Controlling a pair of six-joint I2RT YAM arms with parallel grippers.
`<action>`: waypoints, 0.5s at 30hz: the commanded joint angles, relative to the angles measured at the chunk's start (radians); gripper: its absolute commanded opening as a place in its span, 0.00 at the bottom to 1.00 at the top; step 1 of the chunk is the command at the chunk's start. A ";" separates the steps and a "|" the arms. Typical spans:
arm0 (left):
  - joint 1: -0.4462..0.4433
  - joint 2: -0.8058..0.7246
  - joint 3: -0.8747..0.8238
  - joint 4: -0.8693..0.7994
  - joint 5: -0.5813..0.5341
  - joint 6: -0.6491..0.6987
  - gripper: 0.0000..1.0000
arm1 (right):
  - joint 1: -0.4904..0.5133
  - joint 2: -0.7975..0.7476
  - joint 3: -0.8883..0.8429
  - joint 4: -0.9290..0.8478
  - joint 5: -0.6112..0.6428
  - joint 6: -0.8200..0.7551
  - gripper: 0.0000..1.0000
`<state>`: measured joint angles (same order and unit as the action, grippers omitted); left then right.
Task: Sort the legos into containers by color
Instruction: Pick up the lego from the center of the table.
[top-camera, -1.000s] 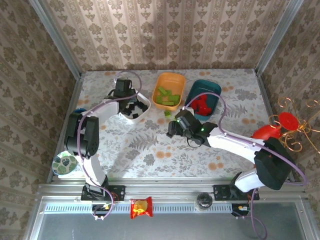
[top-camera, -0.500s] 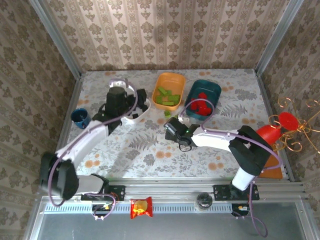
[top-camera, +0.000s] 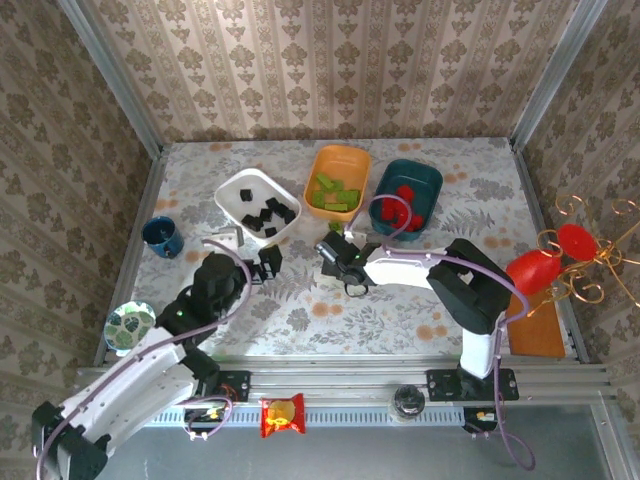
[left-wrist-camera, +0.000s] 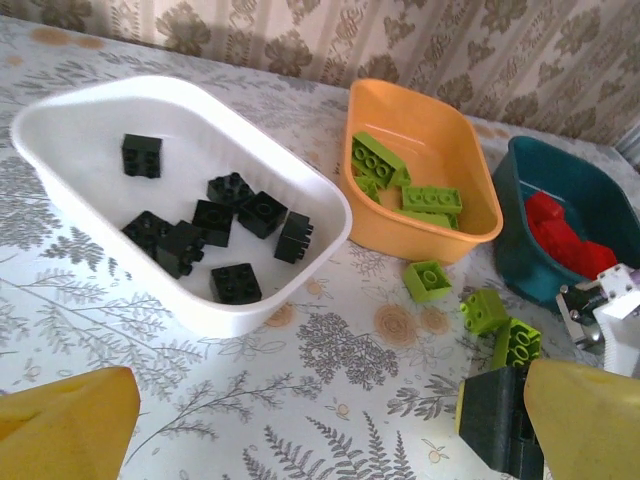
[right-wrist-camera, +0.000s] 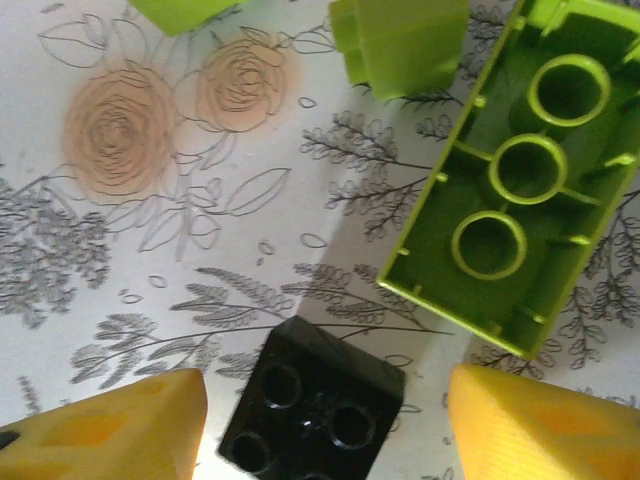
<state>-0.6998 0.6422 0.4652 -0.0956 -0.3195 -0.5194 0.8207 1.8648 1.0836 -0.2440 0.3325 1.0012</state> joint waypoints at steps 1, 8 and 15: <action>-0.004 -0.057 -0.034 -0.098 -0.061 -0.034 1.00 | 0.001 0.020 0.013 -0.028 0.003 0.013 0.57; -0.003 -0.087 -0.048 -0.145 -0.090 -0.038 1.00 | 0.001 -0.014 0.015 0.003 -0.060 -0.114 0.37; -0.002 -0.111 -0.058 -0.178 -0.121 -0.046 1.00 | 0.004 -0.080 0.119 0.080 -0.267 -0.387 0.36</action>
<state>-0.6998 0.5495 0.4191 -0.2466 -0.4057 -0.5468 0.8188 1.8297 1.1168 -0.2237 0.1806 0.7677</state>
